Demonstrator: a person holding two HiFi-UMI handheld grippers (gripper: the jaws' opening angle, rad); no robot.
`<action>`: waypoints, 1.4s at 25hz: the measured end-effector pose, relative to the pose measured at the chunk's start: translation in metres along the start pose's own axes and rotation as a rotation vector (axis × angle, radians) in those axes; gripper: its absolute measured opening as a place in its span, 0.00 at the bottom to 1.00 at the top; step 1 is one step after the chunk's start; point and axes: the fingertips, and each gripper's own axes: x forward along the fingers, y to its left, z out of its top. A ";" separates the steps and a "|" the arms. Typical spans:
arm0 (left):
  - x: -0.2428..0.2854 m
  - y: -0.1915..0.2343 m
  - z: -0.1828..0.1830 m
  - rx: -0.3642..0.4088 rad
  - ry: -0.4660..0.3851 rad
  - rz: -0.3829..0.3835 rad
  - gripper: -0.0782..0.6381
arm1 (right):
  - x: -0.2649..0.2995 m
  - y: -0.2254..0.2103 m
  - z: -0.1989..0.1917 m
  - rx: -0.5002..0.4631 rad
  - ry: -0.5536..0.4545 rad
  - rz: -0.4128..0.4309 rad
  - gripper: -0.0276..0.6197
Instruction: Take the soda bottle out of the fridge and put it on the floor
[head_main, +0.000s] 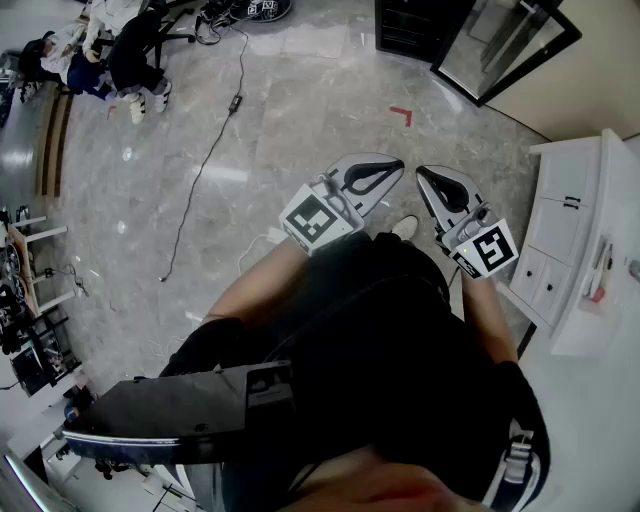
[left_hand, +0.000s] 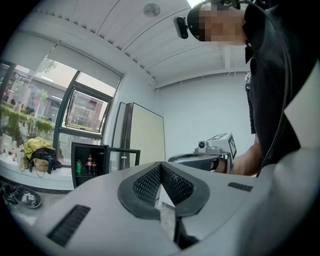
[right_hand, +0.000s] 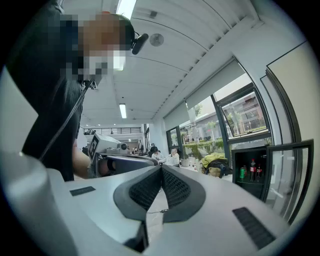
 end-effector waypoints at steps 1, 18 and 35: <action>0.002 0.000 0.000 -0.001 -0.001 0.002 0.11 | -0.001 -0.001 0.000 -0.002 0.000 -0.001 0.06; 0.037 -0.025 -0.012 -0.020 0.022 0.021 0.11 | -0.047 -0.024 0.005 0.030 -0.058 0.002 0.06; 0.084 -0.030 -0.011 -0.004 0.045 0.080 0.11 | -0.070 -0.061 0.009 0.021 -0.073 0.025 0.06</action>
